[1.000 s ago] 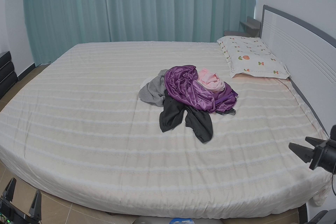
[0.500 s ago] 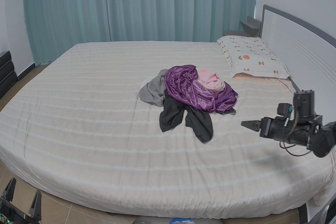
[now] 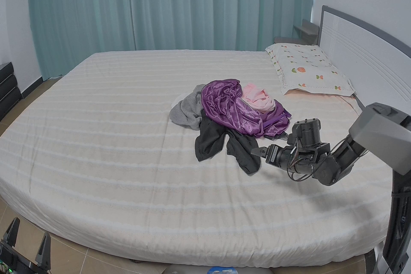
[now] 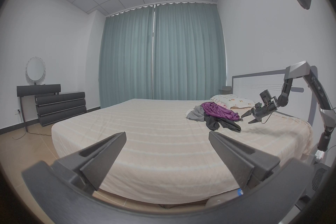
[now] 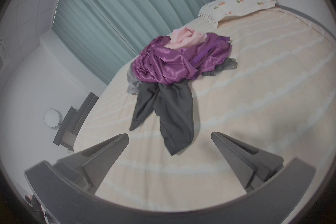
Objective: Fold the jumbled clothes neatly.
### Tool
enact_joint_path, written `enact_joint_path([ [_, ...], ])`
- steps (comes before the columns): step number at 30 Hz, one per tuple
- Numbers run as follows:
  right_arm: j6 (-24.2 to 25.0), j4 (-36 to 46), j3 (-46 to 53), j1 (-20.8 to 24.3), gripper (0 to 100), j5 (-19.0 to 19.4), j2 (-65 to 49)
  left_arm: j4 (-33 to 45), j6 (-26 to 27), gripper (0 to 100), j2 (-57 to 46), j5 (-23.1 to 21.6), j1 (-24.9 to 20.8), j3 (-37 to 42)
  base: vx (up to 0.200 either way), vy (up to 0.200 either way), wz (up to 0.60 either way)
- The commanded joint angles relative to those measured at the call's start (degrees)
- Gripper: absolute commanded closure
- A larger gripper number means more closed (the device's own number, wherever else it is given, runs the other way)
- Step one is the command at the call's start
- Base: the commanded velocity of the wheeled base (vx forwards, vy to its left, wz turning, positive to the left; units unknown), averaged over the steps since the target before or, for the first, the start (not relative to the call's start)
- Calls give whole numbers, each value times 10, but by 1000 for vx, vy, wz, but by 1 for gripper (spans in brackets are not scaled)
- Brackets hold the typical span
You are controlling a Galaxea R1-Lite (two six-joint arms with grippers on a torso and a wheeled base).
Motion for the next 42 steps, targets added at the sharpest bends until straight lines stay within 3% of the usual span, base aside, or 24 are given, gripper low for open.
enact_joint_path([
  [1, 15, -3, -77, 4, 0, -29, 115, 0, 0, 0, -10, 0, 0, 10, 0, 0, 0],
  [6, 59, 4, -119, 8, 0, -35, 134, 0, 0, 0, -10, 0, 0, 10, 0, 0, 0],
  [23, 60, 0, -187, 26, 0, -39, 183, 0, 0, 0, -10, 0, 0, 10, 0, 0, 0],
  [25, 58, -1, -198, 32, 0, -53, 194, 0, 0, 0, -10, 0, 1, 10, 0, 0, 0],
  [26, 58, -1, -198, 32, 100, -55, 196, 0, 0, 0, -10, 0, 0, 10, 0, 0, 0],
  [35, 59, -23, -178, 28, 100, -55, 177, 0, 0, 0, -10, 0, 0, 10, 0, 0, 0],
  [42, 45, -120, -54, 33, 100, -54, 115, 0, 0, 0, -10, 0, 0, 10, 0, 0, 0],
])
